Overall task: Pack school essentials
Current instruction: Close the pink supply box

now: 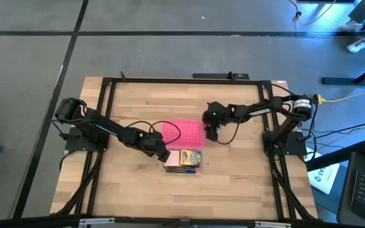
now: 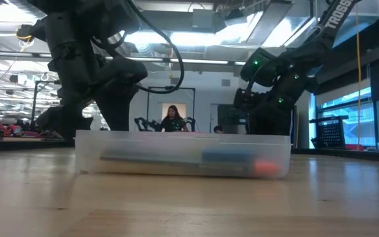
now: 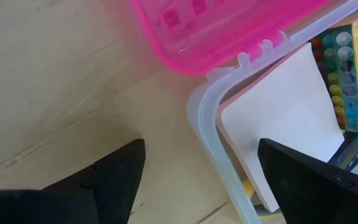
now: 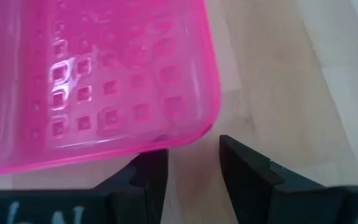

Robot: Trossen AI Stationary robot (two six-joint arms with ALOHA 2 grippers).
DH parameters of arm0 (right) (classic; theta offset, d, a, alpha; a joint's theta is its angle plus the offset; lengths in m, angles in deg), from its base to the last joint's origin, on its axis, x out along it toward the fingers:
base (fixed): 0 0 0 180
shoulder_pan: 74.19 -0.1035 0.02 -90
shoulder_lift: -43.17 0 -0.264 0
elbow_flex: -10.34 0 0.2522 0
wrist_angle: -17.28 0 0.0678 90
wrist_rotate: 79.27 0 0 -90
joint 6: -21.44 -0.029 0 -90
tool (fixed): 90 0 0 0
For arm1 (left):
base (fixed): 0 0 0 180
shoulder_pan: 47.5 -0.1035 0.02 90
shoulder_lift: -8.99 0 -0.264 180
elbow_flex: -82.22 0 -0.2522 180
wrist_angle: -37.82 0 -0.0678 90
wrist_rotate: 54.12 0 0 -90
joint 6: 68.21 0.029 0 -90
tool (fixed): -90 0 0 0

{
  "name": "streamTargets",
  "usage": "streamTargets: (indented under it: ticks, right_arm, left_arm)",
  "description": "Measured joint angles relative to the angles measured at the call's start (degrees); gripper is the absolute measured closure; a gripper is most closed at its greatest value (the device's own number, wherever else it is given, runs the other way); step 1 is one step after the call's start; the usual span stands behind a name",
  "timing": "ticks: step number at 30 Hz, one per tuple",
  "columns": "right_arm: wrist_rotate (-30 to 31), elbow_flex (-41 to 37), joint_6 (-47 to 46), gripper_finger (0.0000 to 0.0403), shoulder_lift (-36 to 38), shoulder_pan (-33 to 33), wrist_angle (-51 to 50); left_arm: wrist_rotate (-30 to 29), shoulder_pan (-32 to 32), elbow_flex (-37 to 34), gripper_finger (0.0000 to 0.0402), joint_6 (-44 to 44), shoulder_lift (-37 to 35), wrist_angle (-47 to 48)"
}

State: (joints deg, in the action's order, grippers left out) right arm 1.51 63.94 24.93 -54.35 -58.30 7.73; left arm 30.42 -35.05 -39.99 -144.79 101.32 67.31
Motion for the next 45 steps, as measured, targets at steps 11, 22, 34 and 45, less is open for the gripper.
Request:
streamTargets:
  ticks: [11,22,34,45]
  right_arm:
    - [-0.3,0.0,1.1,0.0259,0.0,-0.1,0.4]
    - [-4.8,-0.1,1.7,0.0259,-0.1,-0.1,3.5]
    - [-5.6,-0.1,-2.4,0.0259,0.0,-0.2,4.1]
    - [-5.5,0.0,-4.4,0.0259,0.0,-0.2,4.1]
  left_arm:
    - [0.0,0.0,0.0,0.0090,0.0,0.0,0.0]
    - [0.0,-0.1,0.0,0.0090,0.0,0.0,0.0]
    - [0.0,-0.1,0.0,0.0090,0.0,0.0,0.1]
    - [0.1,0.8,3.6,0.0090,3.2,0.1,4.1]
